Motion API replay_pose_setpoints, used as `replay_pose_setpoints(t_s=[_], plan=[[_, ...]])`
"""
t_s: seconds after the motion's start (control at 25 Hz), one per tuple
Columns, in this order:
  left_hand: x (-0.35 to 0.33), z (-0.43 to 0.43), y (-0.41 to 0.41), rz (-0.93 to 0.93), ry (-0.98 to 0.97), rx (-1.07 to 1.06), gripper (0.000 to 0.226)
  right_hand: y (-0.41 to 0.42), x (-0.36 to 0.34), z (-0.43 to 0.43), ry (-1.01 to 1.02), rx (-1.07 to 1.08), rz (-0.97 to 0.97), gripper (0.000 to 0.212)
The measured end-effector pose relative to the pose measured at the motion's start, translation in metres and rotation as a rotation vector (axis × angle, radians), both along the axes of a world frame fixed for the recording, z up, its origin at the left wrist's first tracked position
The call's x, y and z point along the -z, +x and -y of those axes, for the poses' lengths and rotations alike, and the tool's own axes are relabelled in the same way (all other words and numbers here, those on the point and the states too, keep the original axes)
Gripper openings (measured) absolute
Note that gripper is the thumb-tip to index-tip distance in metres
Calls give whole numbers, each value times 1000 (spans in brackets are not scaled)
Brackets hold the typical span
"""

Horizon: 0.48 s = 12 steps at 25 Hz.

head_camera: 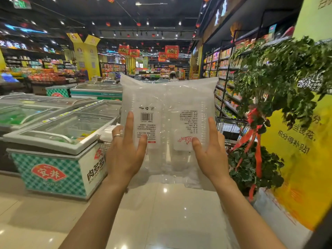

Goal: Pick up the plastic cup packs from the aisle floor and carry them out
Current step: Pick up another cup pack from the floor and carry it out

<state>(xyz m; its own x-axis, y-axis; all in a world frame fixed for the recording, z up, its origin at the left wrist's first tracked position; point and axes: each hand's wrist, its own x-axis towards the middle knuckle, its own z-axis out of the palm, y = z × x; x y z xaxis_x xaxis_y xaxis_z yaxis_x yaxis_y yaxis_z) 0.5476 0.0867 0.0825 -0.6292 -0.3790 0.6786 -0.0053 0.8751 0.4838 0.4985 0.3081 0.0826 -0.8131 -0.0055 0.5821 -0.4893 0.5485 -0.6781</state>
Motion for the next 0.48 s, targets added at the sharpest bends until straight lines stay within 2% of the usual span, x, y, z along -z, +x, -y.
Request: replay_pose_setpoints(t_s=[0.28,0.48], plan=[[-2,76,-175,46,15,15,69,-171,-6,74,30,51,-4,71],[-3,111,-270,52,-3,38,71,-275,4,109,16,54,-13,71]])
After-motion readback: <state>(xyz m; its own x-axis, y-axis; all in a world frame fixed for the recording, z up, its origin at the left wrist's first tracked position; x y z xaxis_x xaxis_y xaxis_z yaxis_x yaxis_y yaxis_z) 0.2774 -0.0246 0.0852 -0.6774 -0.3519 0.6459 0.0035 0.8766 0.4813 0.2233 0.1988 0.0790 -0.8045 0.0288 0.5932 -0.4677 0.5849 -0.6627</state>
